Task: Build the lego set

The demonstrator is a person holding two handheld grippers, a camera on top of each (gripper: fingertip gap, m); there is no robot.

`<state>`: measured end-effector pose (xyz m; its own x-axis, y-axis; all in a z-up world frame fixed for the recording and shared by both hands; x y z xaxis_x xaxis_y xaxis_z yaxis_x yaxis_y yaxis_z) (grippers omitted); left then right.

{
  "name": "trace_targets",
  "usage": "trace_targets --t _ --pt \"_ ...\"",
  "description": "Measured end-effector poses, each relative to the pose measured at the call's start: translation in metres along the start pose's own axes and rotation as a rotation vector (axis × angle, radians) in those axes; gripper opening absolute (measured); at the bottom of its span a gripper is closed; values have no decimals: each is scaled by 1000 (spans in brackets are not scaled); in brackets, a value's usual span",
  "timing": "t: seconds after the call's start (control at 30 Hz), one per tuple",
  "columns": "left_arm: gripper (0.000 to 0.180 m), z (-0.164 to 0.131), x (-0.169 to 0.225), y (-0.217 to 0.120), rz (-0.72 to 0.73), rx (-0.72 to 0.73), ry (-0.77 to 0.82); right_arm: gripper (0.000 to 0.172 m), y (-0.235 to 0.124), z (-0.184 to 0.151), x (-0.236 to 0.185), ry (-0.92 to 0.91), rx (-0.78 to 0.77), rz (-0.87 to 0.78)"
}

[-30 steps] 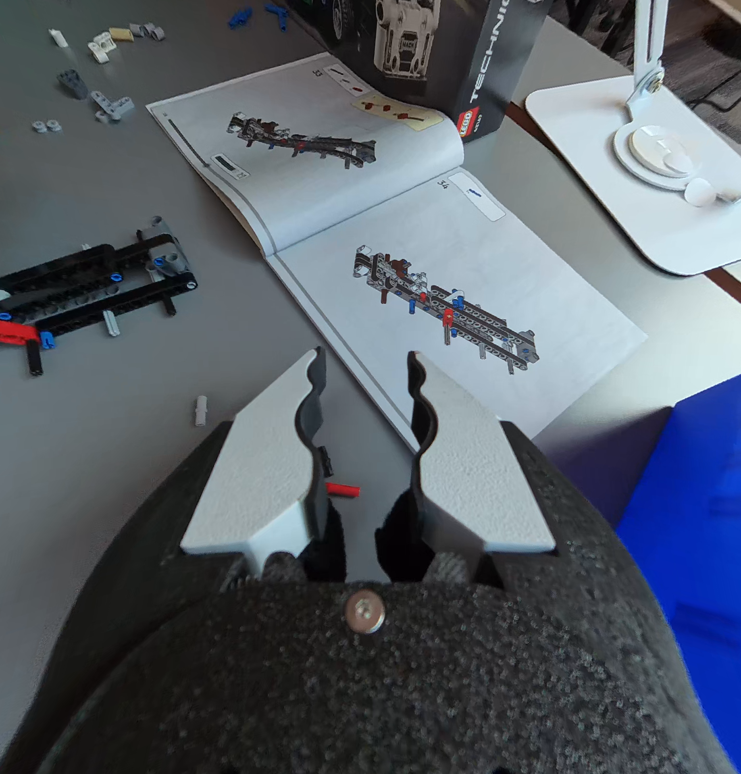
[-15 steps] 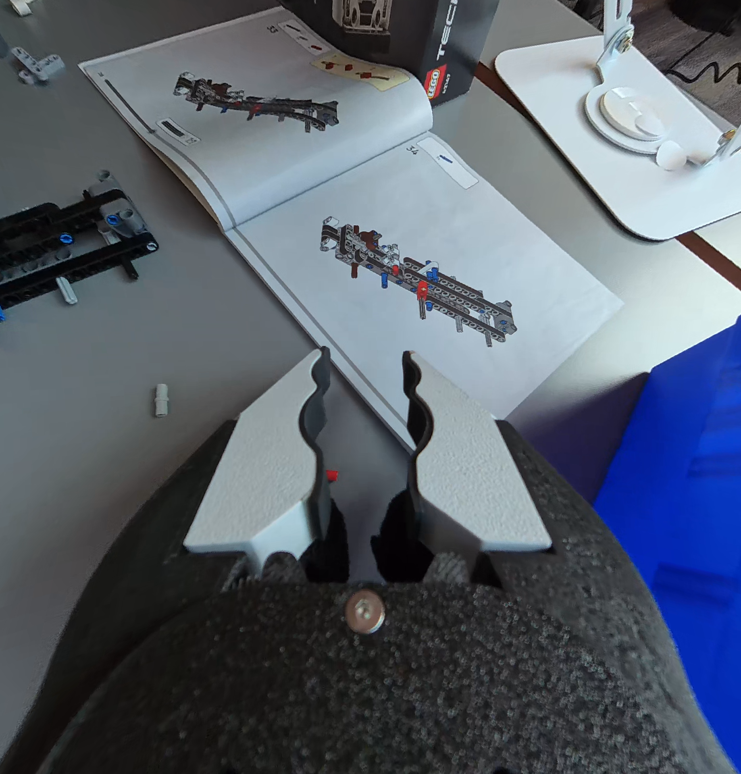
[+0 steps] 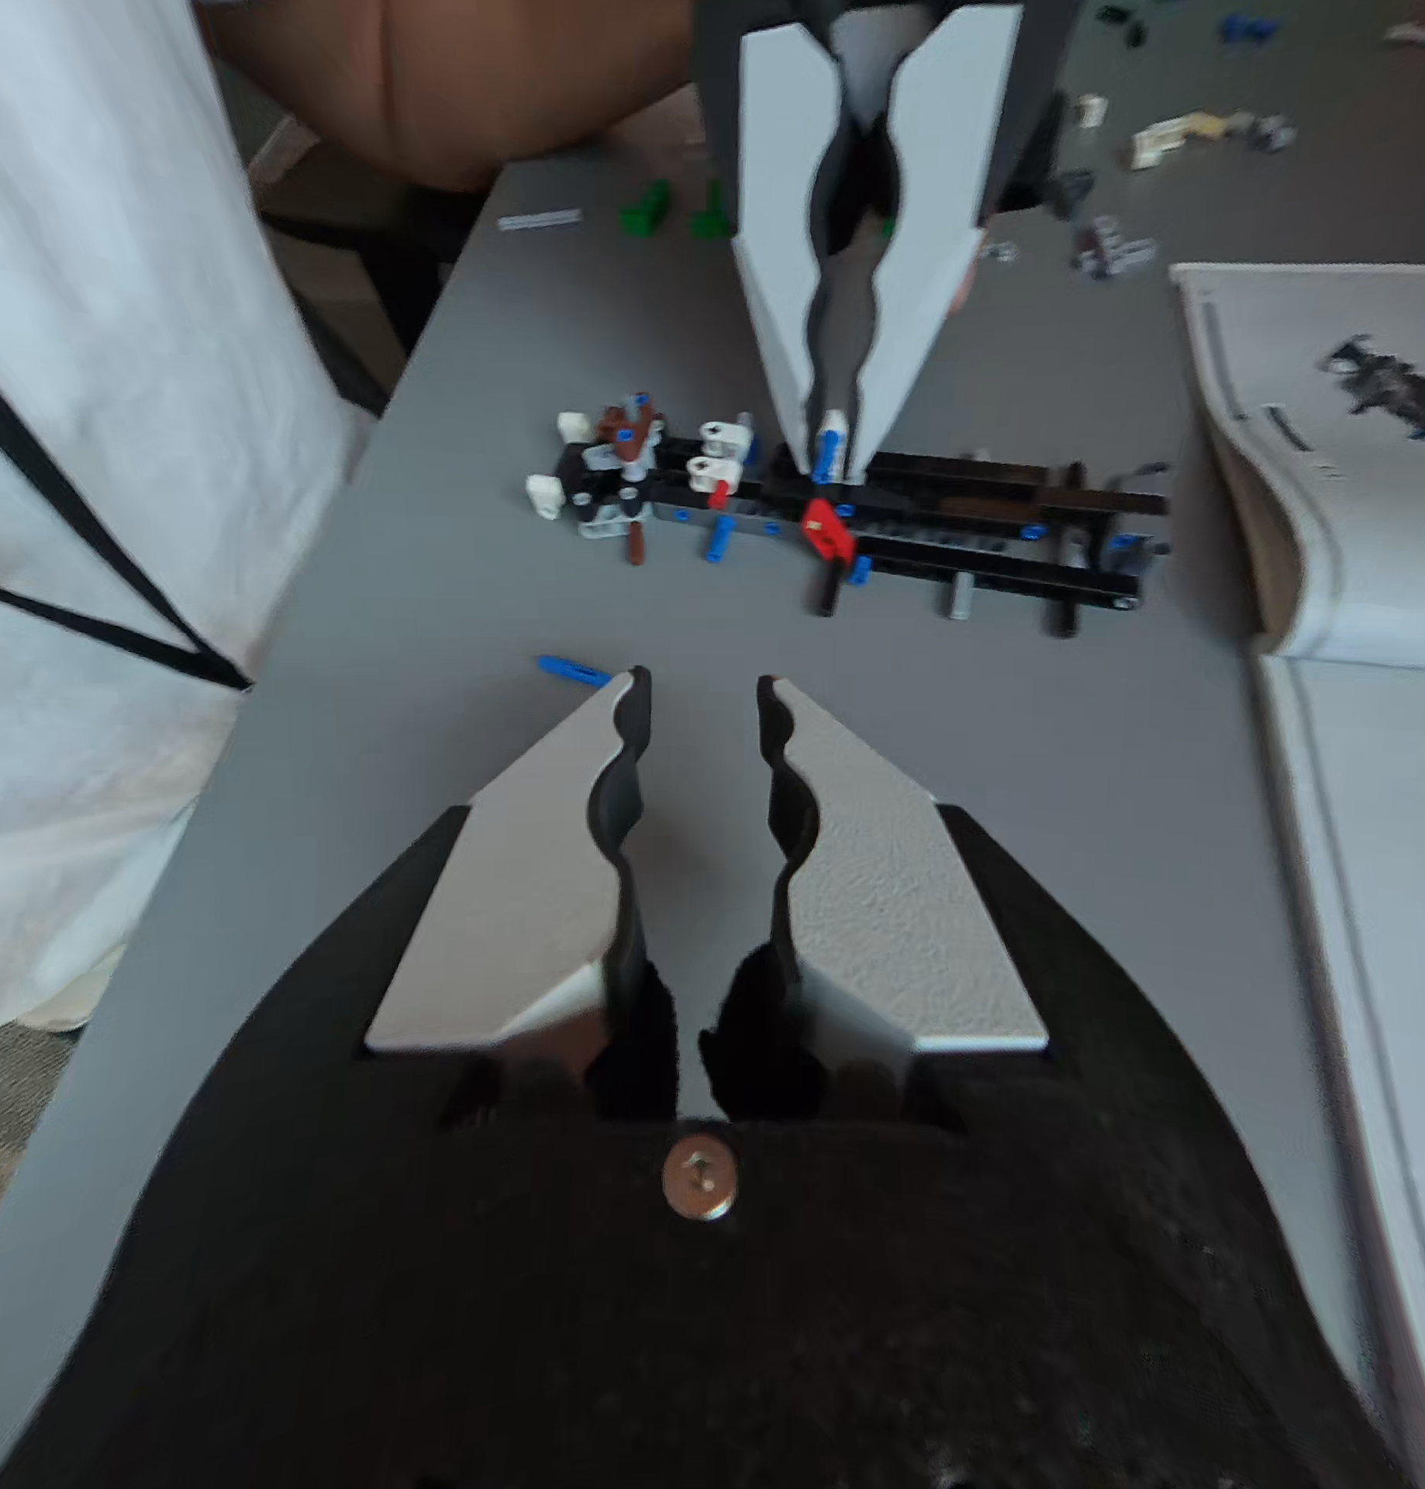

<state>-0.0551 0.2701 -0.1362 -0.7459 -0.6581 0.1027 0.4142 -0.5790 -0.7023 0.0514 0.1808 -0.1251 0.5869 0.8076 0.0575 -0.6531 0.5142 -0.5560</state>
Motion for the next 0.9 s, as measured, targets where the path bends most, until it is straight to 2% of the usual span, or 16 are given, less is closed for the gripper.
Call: trace_targets --t 0.07,0.17,0.27,0.43,0.63,0.7,0.77,0.9 --pt "10 2 1 0 2 8 8 26 4 -3 -20 -37 -36 103" --pt "12 4 2 1 -6 17 6 26 18 -8 -40 -183 -66 103" --pt "13 11 4 -2 -14 60 12 25 28 -8 -49 -238 -88 93" --pt "13 28 5 -21 -22 220 13 22 35 -7 -47 -243 -130 79" --pt "13 39 -1 -44 24 352 9 4 36 -11 -47 -280 -136 54" --pt "13 40 -5 -52 47 395 -6 4 36 -11 -46 -271 -136 53" --pt "13 38 -10 -57 69 408 -24 4 36 -10 -42 -234 -151 53" --pt "13 34 -13 -51 72 379 -52 3 28 9 -13 -168 -49 -122"
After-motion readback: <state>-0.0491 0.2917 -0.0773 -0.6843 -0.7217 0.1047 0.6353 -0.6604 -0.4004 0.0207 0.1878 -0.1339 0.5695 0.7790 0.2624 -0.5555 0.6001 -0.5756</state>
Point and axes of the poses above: each gripper's, where its closed fingertips meet, y out along the fingers, z out of its top, x = y × z across the jaws, the point moved 4 cm from there along -y, back along the fingers, and after that the axes turned 14 degrees about -z, right-handed, at the moved point
